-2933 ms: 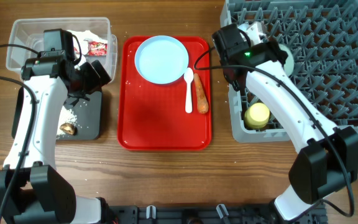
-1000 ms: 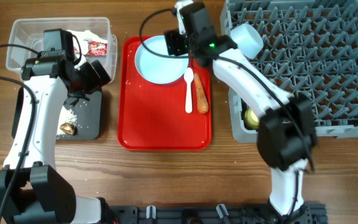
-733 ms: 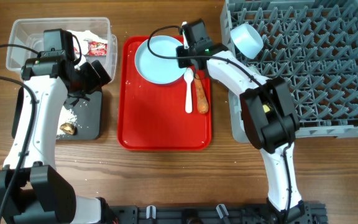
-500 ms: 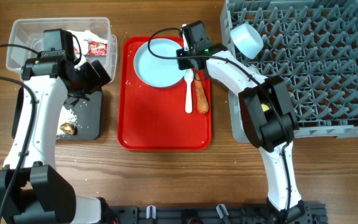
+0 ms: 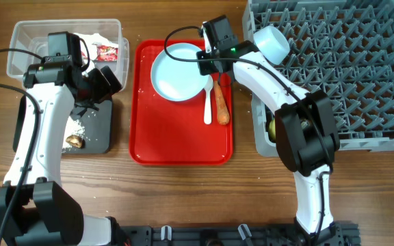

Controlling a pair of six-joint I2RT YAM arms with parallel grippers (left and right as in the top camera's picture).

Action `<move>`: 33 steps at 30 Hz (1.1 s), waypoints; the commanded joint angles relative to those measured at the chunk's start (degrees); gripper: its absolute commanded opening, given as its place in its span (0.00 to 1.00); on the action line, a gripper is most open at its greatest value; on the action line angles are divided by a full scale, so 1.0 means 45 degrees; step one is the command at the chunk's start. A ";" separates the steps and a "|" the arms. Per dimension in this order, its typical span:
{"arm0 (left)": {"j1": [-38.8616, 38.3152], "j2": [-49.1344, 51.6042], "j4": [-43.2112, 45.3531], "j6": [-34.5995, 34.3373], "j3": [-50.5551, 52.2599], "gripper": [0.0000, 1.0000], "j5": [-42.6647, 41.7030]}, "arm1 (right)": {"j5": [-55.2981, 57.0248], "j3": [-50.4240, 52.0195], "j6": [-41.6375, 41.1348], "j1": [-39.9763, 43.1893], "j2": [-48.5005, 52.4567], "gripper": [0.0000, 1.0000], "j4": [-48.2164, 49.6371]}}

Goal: Sort waste into correct bins and load items into the dishwasher rack
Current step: 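Grasp the blue plate rim and carry it to the dish rack, then stand the blue plate upright in the rack and release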

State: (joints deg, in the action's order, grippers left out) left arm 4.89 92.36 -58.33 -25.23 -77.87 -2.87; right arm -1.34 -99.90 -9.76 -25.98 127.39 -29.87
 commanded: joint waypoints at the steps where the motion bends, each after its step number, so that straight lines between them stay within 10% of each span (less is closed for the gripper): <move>1: 0.0024 -0.0019 -0.0005 -0.0170 -0.0083 1.00 -0.0058 | 0.0044 0.0034 0.0199 -0.0029 -0.0495 0.04 -0.0350; 12: 0.0024 -0.0024 -0.0005 -0.0170 -0.0083 1.00 -0.0058 | 0.0593 0.0034 0.0223 0.0282 -0.3823 0.04 -0.2725; 24: 0.0024 -0.0019 -0.0005 -0.0170 -0.0083 1.00 -0.0058 | 1.4328 0.0034 0.0729 0.2030 -0.8024 0.04 -0.4891; 33: 0.0024 -0.0019 -0.0005 -0.0170 -0.0083 1.00 -0.0058 | 1.4683 0.0729 0.4206 0.3381 -0.6834 0.04 -0.4818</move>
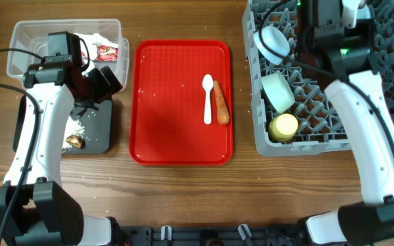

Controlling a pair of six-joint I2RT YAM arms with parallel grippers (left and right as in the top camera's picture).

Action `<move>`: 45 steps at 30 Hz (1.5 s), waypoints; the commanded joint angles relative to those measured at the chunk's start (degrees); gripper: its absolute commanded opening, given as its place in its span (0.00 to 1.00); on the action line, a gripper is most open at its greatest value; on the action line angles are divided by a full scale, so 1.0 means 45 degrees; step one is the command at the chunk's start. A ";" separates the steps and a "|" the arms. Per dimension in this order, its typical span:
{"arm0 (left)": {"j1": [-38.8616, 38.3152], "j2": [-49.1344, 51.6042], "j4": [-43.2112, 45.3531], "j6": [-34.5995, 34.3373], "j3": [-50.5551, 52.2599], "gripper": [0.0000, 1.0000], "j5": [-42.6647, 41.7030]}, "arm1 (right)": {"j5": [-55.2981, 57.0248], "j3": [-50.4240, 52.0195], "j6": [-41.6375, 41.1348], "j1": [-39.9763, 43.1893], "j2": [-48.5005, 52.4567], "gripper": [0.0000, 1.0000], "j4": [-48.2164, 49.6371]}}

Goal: Sort waste into correct bins and load items into the dishwasher rack
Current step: 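Stand the blue plate upright in the rack and release, then reach the right gripper down and grasp the white spoon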

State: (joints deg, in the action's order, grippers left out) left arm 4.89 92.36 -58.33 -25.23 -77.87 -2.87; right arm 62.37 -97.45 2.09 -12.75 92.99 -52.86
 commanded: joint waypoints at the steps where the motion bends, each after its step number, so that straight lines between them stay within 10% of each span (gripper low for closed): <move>1: 0.0024 -0.0019 -0.0005 -0.0170 -0.0083 1.00 -0.0058 | 0.0525 0.0185 0.2327 0.0568 0.1161 0.04 0.0549; 13: 0.0024 -0.0019 -0.0005 -0.0170 -0.0083 1.00 -0.0058 | -0.3079 0.0185 0.5523 0.0636 0.3415 0.08 0.2603; 14: 0.0024 -0.0019 -0.0005 -0.0170 -0.0083 1.00 -0.0058 | -0.4435 0.0185 0.5523 0.0636 0.3410 0.77 0.2608; 15: 0.0024 -0.0024 -0.0005 -0.0170 -0.0083 1.00 -0.0058 | -0.4891 0.0185 0.5411 0.0636 0.3410 1.00 0.2710; 21: 0.0024 -0.0019 -0.0005 -0.0170 -0.0083 1.00 -0.0058 | -0.7023 0.0107 0.3818 0.0107 0.0675 1.00 0.2453; 24: 0.0024 -0.0019 -0.0005 -0.0170 -0.0083 1.00 -0.0058 | -1.4469 0.0112 -0.0121 -0.1137 -0.1355 1.00 0.2074; 27: 0.0024 -0.0019 -0.0005 -0.0170 -0.0083 1.00 -0.0058 | -1.6597 0.0126 -0.1452 -0.1515 -0.0680 1.00 0.1758; 36: 0.0024 -0.0024 -0.0005 -0.0170 -0.0083 1.00 -0.0058 | -1.6548 0.0126 -0.3842 -0.3823 0.4755 0.99 0.0835; 39: 0.0024 -0.0024 -0.0005 -0.0170 -0.0083 1.00 -0.0058 | -1.6543 0.0136 -0.3939 -0.3847 0.6251 0.77 0.0709; 45: 0.0024 -0.0019 -0.0005 -0.0170 -0.0083 1.00 -0.0058 | -1.5805 0.0185 -0.4274 -0.3847 0.7276 0.66 0.1200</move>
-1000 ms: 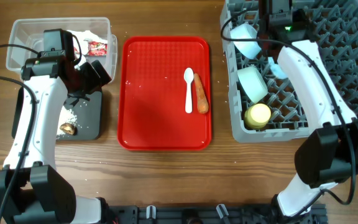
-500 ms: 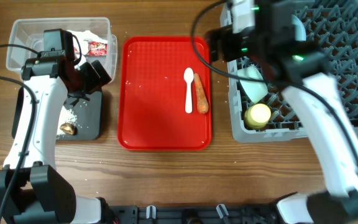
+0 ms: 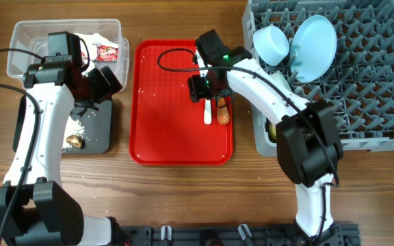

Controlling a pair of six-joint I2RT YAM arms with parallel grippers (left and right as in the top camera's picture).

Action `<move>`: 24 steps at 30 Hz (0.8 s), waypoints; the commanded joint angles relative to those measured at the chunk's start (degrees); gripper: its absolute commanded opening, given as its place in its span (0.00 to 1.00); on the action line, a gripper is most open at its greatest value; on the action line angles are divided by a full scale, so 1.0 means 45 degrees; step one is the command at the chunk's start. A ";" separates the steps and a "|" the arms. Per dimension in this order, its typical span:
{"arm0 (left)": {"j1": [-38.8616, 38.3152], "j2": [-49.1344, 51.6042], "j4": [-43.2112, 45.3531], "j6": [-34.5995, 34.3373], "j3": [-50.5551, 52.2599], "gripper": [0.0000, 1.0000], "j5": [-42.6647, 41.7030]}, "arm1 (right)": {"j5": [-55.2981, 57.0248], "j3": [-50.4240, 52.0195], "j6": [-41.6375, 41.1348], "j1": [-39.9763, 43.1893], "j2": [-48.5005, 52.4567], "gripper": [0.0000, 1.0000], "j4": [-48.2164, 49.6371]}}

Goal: Sort waste into correct bins and load items into the dishwasher rack
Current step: 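Reach the right gripper down and grasp the white spoon, then carry the white spoon to the rack and drop it in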

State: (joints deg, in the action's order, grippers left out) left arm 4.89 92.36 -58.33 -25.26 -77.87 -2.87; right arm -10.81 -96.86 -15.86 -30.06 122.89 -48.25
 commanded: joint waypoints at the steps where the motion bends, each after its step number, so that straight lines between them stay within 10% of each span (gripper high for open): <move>1: 0.0024 -0.0024 -0.0005 -0.0165 -0.0083 1.00 -0.0058 | 0.0719 0.0053 -0.0291 0.0000 0.0923 0.64 0.0457; 10: 0.0024 -0.0019 -0.0005 -0.0165 -0.0083 1.00 -0.0058 | 0.1501 0.0053 -0.0476 0.0000 0.1933 0.52 0.1054; 19: 0.0024 -0.0019 -0.0005 -0.0165 -0.0083 1.00 -0.0058 | 0.1399 0.0053 -0.0466 -0.0019 0.2084 0.05 0.0976; 24: 0.0024 -0.0024 -0.0005 -0.0165 -0.0083 1.00 -0.0058 | 0.0321 0.0029 0.0379 -0.0019 0.2045 0.04 0.0962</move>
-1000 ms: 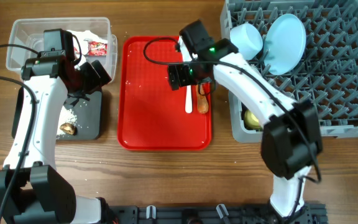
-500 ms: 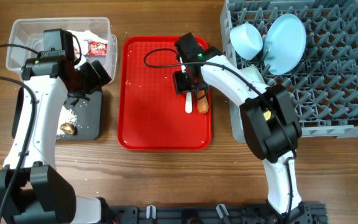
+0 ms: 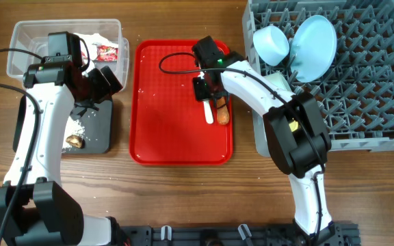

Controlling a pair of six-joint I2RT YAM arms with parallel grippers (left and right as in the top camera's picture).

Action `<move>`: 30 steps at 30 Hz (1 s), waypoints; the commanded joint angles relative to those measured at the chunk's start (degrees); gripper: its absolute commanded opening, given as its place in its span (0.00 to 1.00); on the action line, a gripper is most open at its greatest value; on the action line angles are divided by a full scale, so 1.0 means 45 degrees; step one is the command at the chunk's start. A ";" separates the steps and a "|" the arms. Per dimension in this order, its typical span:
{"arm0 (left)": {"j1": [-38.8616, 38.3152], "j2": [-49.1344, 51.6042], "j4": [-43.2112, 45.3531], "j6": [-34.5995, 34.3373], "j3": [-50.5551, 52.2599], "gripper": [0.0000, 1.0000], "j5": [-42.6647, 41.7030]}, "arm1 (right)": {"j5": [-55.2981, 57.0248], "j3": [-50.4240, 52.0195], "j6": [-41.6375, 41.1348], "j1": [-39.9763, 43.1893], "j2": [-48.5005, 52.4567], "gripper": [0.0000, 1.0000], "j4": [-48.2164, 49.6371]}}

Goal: Sort waste into correct bins and load items into the dishwasher rack
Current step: 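Carry the white spoon to the rack and drop it in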

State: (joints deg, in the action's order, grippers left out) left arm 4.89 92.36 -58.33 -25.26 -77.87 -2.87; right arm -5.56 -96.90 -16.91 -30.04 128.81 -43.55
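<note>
A white spoon (image 3: 208,113) and an orange carrot-like piece (image 3: 221,113) lie side by side on the red tray (image 3: 169,130). My right gripper (image 3: 203,89) is low over the spoon's bowl end and hides it. Its fingers look open, and the spoon lies flat. A light blue bowl (image 3: 272,42) and a light blue plate (image 3: 314,45) stand in the grey dishwasher rack (image 3: 375,82). My left gripper (image 3: 105,82) hangs open and empty at the edge between the clear bin (image 3: 26,34) and the black bin (image 3: 101,133).
The clear bin holds wrappers (image 3: 106,52). Crumbs and a brown scrap (image 3: 74,141) lie in the black bin. The right arm's cable (image 3: 176,58) loops over the tray's upper part. Wooden table (image 3: 183,191) lies in front.
My right gripper shifted slightly from beside the spoon's upper end to directly over it. Spoon, carrot piece, plate, bowl and left arm are where they were.
My right gripper was at the plate on the red tray. Then it was over the rack and the plate had left the tray. Then the plate stood in the rack beside the bowl, with the gripper back at the spoon. The left arm stayed still.
</note>
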 commanded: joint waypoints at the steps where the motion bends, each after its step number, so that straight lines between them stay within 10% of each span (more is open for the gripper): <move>1: 0.0024 -0.0024 -0.0005 -0.0165 -0.0083 1.00 -0.0058 | -0.1093 0.0034 0.0772 -0.0024 0.0627 0.04 -0.0097; 18: 0.0024 -0.0019 -0.0005 -0.0165 -0.0083 1.00 -0.0058 | 0.1836 0.0024 0.3099 0.3094 -0.8451 0.04 -0.3439; 30: 0.0024 -0.0019 -0.0005 -0.0165 -0.0083 1.00 -0.0058 | 0.2691 0.3735 0.3293 0.6878 -0.8505 0.04 -0.4935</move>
State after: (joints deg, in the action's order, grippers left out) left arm 4.89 92.36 -58.35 -25.23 -77.87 -2.87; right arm 4.45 -83.33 -2.48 0.25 90.83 -67.35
